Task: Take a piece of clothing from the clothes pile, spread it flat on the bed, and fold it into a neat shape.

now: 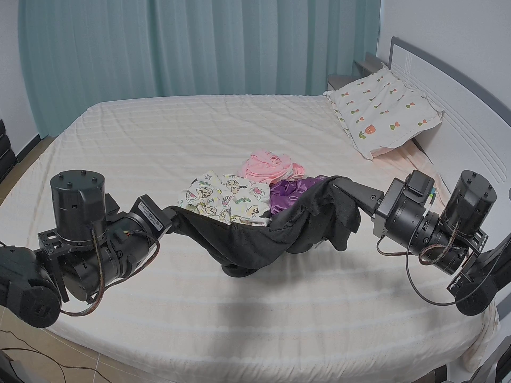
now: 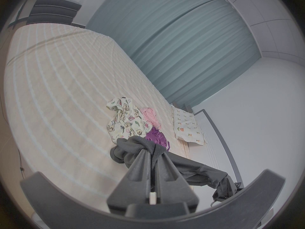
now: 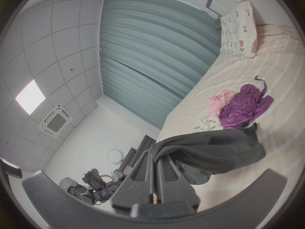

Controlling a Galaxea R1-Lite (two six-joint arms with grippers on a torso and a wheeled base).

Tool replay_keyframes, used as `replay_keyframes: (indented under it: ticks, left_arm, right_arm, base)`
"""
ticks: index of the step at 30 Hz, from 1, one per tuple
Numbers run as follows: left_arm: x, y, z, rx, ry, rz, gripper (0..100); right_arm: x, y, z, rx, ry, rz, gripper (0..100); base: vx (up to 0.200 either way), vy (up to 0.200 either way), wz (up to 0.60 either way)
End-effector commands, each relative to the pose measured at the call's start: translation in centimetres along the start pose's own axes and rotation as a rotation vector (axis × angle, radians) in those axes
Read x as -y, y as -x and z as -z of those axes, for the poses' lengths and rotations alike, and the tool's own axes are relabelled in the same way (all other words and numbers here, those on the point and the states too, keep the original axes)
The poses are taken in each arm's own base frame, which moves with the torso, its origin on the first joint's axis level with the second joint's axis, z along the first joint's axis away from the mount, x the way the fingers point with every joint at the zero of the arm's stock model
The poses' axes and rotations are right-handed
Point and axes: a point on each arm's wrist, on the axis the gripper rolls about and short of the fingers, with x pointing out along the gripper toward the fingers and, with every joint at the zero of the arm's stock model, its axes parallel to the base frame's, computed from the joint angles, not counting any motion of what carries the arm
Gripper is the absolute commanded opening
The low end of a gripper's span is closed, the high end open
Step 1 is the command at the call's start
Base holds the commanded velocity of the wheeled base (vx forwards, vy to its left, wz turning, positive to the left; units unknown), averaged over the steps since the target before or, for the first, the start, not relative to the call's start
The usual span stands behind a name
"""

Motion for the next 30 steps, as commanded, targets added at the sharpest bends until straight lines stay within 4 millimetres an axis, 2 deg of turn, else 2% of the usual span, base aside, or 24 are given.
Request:
replay_keyframes:
  ticks: [1, 7, 15, 25, 30]
  left_arm:
    - [0.6, 1.3, -0.9, 0.030, 0.002, 0.042, 0]
    - [0.8, 1.8, -1.1, 0.041, -0.013, 0.052, 0]
    - [1.1, 2.5, -1.9, 0.063, -0.004, 0.066, 0]
    - [1.2, 2.8, -2.3, 0.081, 0.001, 0.073, 0]
    - [1.2, 3.0, -2.4, 0.084, 0.001, 0.075, 0]
  right_arm:
    - [-1.1, 0.1, 0.3, -0.008, 0.034, -0.033, 0]
    - [-1.4, -0.2, 0.5, -0.014, 0.060, -0.040, 0]
    - [-3.6, -2.5, 1.0, 0.016, 0.121, 0.018, 0]
    - [-4.9, -3.1, 1.1, 0.016, 0.134, -0.024, 0]
    - [-5.4, -2.6, 0.6, 0.029, 0.136, -0.032, 0]
  base:
    - [0.000, 0.200, 0.00]
    - [0.000, 0.200, 0.00]
    - [0.000, 0.200, 0.00]
    - [0.000, 0.200, 0.00]
    - [0.000, 0.200, 0.00]
